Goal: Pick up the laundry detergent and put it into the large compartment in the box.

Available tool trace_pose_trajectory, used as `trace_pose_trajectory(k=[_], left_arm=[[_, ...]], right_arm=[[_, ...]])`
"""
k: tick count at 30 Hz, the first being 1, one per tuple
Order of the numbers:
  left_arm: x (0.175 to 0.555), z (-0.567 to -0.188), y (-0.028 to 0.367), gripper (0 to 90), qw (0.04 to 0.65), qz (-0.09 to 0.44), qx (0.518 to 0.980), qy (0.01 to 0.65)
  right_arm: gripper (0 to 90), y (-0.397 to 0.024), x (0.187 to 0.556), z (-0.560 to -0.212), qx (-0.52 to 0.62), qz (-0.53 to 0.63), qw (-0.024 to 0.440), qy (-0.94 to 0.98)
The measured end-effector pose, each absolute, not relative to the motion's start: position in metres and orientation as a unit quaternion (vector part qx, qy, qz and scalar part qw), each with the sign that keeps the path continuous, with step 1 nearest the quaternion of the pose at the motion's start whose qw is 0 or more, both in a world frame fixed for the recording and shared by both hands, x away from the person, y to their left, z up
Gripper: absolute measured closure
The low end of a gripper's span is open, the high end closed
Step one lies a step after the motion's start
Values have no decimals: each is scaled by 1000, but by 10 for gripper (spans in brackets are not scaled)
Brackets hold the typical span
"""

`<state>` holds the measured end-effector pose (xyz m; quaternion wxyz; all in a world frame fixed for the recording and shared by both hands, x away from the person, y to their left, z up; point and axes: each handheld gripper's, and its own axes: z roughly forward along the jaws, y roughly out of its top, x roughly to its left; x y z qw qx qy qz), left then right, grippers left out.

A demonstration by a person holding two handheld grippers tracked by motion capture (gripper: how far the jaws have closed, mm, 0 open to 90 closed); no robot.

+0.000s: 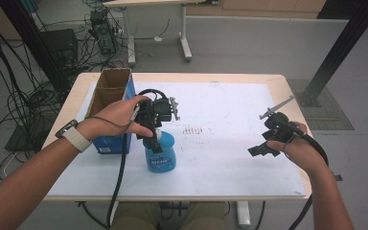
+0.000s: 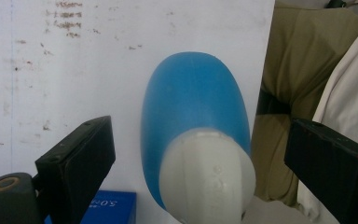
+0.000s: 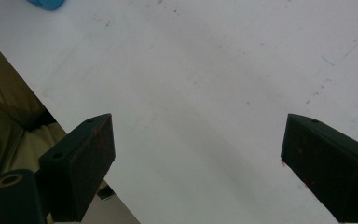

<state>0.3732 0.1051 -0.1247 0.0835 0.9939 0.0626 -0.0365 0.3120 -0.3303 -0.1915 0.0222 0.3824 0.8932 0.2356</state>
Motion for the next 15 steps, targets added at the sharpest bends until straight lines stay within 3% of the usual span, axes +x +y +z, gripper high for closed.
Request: trace_pose_trajectory(k=[15], left_arm=[[374,-126,104,92,84,-40,994,63]], right_arm=[[97,-330,313,-191,381,234,22,894]])
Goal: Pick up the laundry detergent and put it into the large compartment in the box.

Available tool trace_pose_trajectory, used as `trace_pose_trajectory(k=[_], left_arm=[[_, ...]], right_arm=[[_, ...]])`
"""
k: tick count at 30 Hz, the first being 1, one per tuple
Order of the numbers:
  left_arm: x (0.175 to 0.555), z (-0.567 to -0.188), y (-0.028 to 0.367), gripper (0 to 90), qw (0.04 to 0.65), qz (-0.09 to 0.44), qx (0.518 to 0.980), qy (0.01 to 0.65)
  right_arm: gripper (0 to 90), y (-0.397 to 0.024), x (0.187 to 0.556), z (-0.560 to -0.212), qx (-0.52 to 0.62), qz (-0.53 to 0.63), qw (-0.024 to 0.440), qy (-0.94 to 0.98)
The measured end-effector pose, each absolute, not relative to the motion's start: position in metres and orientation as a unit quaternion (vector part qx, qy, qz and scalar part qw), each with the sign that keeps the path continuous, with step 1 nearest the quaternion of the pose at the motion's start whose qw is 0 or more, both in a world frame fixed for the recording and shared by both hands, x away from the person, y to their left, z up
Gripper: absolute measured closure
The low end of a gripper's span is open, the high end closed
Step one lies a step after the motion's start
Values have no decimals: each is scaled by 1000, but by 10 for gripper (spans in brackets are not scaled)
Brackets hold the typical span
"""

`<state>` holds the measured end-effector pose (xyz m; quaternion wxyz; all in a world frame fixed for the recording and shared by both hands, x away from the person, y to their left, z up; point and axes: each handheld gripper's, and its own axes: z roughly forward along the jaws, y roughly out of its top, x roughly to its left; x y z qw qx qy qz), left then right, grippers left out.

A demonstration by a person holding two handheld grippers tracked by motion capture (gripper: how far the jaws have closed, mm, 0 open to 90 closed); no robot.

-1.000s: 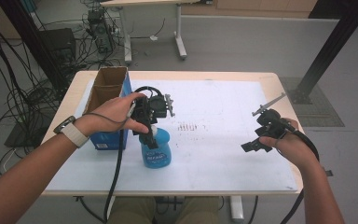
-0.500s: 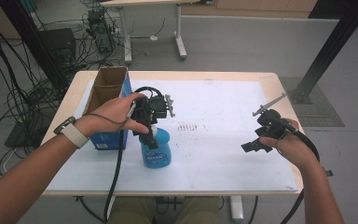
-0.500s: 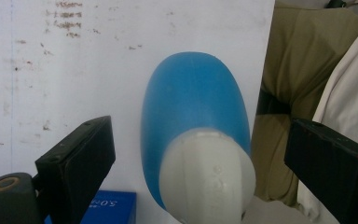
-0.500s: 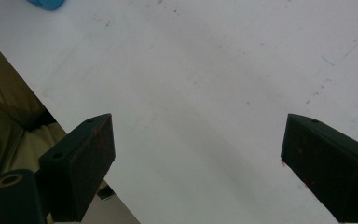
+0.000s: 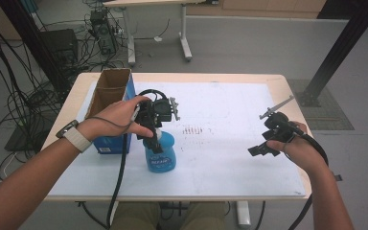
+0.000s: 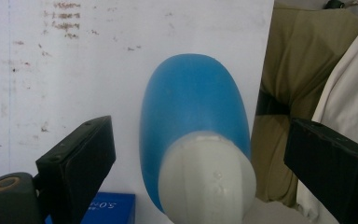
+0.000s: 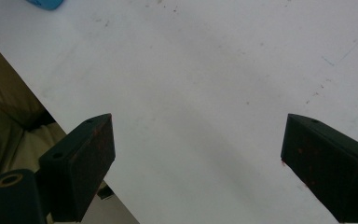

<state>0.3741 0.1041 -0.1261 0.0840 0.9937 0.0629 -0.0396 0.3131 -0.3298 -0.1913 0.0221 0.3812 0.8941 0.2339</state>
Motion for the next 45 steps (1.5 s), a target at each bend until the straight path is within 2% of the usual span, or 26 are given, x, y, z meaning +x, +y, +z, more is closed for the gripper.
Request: trace_pose_trajectory(k=[30,45], left_arm=[[371,-135,101,102,76,-33,995,62],[371,-146,95,143,67,-33,995,60]], right_arm=[[97,-330,312,-193,382,236,21,894],[97,-332,310,-196,384,237,21,892]])
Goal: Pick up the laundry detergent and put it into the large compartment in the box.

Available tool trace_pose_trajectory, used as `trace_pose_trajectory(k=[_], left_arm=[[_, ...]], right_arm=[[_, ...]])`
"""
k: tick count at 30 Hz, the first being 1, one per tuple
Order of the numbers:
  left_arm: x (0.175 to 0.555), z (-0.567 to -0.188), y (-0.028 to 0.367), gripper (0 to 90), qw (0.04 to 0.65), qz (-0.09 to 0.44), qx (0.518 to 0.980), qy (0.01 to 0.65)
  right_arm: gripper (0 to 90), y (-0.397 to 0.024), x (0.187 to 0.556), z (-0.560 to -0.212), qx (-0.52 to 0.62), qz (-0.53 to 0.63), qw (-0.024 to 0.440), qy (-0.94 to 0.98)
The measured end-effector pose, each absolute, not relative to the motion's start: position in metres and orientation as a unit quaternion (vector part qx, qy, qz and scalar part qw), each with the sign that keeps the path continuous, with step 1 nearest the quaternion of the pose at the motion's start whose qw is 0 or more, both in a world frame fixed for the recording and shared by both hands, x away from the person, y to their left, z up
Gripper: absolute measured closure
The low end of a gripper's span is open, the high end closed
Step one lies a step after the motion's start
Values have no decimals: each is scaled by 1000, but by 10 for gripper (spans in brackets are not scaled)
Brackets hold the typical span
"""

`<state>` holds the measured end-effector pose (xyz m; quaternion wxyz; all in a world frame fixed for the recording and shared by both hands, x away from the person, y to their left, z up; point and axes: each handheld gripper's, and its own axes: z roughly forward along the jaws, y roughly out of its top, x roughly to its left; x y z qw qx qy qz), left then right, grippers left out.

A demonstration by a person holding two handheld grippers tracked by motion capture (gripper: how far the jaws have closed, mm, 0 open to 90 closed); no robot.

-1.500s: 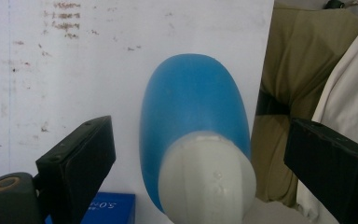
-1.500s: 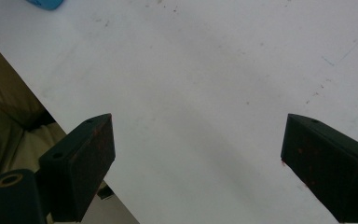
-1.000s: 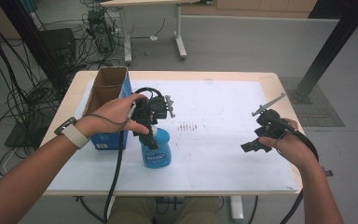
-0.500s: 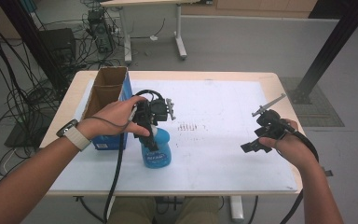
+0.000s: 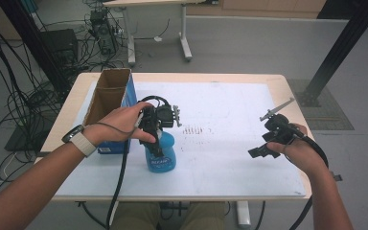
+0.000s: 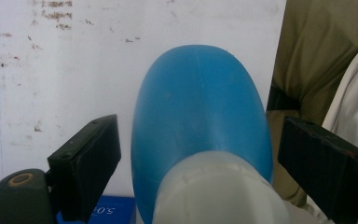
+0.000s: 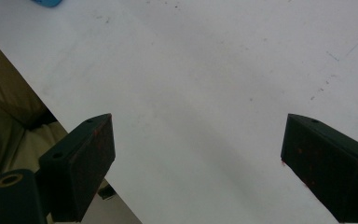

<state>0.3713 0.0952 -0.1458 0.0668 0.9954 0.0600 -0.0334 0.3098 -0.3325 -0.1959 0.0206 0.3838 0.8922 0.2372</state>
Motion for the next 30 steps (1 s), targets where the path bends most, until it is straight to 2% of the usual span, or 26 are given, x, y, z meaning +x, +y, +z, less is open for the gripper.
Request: trace_pose_trajectory(k=[30], left_arm=[[368,-157,88,207,55,-24,997,54]], right_arm=[[97,-334,310,-201,386,238,15,891]])
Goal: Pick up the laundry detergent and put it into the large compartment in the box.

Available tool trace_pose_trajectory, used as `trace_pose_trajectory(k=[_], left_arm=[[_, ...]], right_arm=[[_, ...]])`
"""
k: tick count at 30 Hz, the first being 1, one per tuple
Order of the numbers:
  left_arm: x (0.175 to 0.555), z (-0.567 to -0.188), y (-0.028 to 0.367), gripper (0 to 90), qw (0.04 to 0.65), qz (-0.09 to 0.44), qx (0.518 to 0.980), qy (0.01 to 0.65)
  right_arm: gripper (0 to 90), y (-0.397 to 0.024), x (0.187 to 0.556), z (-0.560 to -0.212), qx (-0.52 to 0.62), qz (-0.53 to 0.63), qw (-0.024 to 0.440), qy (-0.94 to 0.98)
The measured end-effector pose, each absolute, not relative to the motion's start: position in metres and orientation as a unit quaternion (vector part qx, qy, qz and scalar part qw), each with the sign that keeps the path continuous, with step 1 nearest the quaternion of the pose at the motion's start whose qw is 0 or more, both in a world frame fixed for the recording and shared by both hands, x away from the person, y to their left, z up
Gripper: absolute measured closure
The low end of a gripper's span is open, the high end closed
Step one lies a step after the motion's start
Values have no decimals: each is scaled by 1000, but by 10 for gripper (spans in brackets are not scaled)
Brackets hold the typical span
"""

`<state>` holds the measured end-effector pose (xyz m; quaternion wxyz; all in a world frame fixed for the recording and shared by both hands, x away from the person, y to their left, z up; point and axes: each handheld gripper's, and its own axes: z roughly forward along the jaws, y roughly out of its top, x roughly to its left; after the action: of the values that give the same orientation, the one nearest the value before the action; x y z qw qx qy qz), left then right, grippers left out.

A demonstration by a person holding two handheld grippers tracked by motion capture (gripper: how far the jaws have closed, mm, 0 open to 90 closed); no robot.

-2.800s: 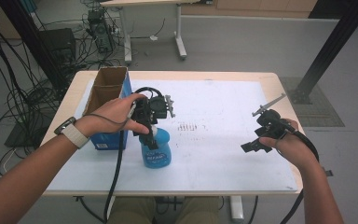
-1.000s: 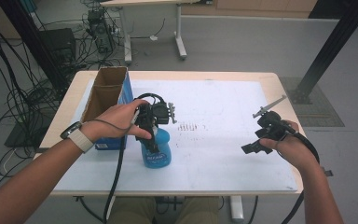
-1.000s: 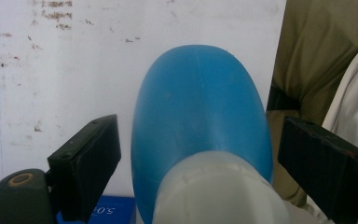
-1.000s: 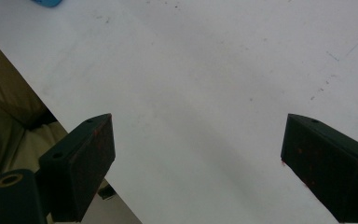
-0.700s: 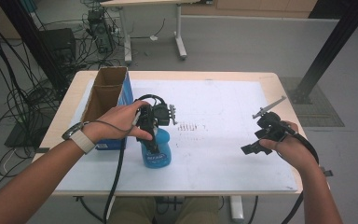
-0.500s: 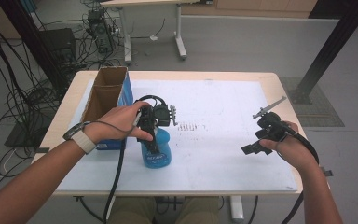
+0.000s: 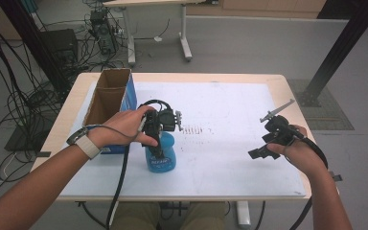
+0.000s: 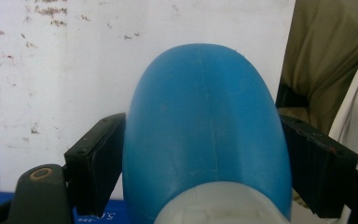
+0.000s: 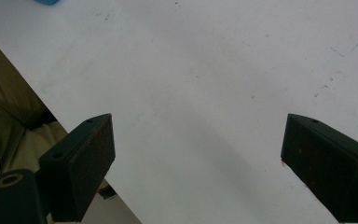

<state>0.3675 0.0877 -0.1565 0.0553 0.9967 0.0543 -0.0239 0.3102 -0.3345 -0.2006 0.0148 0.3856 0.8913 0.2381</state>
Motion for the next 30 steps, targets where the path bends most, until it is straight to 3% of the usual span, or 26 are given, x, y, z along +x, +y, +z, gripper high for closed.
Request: trace_pose_trajectory(k=[11,14,26,30], left_arm=[[361,-156,87,218,53,-6,997,51],[362,-156,88,288,53,-10,997,49],[359,-156,88,311,55,-5,997,48],[360,-156,89,374,57,-5,997,50]], right_arm=[[97,-335,309,-201,385,238,16,892],[97,-335,309,-201,385,238,16,892],[97,-333,309,-200,385,238,15,892],[97,-334,309,-200,384,238,16,892]])
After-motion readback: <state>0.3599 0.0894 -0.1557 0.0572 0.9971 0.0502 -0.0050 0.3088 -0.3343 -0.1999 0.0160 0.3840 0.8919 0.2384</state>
